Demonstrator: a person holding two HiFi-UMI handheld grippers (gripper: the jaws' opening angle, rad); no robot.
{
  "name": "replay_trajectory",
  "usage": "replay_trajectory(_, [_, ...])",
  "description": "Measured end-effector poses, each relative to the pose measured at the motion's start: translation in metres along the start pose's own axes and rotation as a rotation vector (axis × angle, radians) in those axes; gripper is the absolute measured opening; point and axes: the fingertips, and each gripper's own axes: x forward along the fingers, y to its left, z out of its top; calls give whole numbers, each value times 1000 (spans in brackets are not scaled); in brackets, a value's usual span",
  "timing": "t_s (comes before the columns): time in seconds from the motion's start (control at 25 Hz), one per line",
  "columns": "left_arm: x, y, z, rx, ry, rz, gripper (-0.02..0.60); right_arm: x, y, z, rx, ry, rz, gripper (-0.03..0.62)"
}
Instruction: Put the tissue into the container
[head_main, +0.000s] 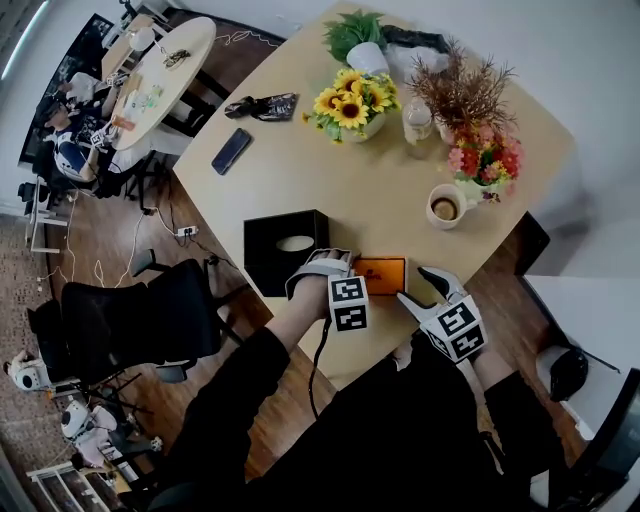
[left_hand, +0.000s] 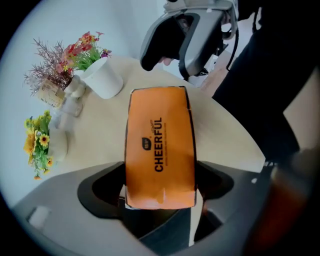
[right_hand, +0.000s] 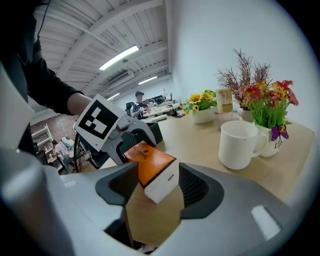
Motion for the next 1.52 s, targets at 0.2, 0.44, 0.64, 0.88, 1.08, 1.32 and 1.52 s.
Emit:
replay_trajectory(0.2, [2, -2, 2, -3, -11, -3, 388, 3, -2, -9, 25, 16, 8, 230])
replay_trajectory(0.44, [-2, -4, 2, -34, -36, -20, 371, 0, 3, -8, 26, 16, 15, 195])
replay_trajectory(0.64, [-12, -5, 4, -60, -72, -19, 364, -14, -4, 1, 17, -9, -9, 186])
replay_trajectory(0.88, [-43, -2, 1, -142, -147, 29, 364, -35, -5, 23, 33, -75, -27, 175])
replay_trajectory(1.08, [-88, -3, -21, -179, -166, 90, 364, -52, 4, 56, 63, -160, -22, 166])
replay_trajectory(1.32, [-141, 6, -69, -204, -120, 172, 364, -44, 65, 131, -70, -274, 111, 150])
replay_trajectory(1.52, [-171, 29, -114, -164, 8, 313, 364, -1, 109, 180, 6, -269, 215, 175])
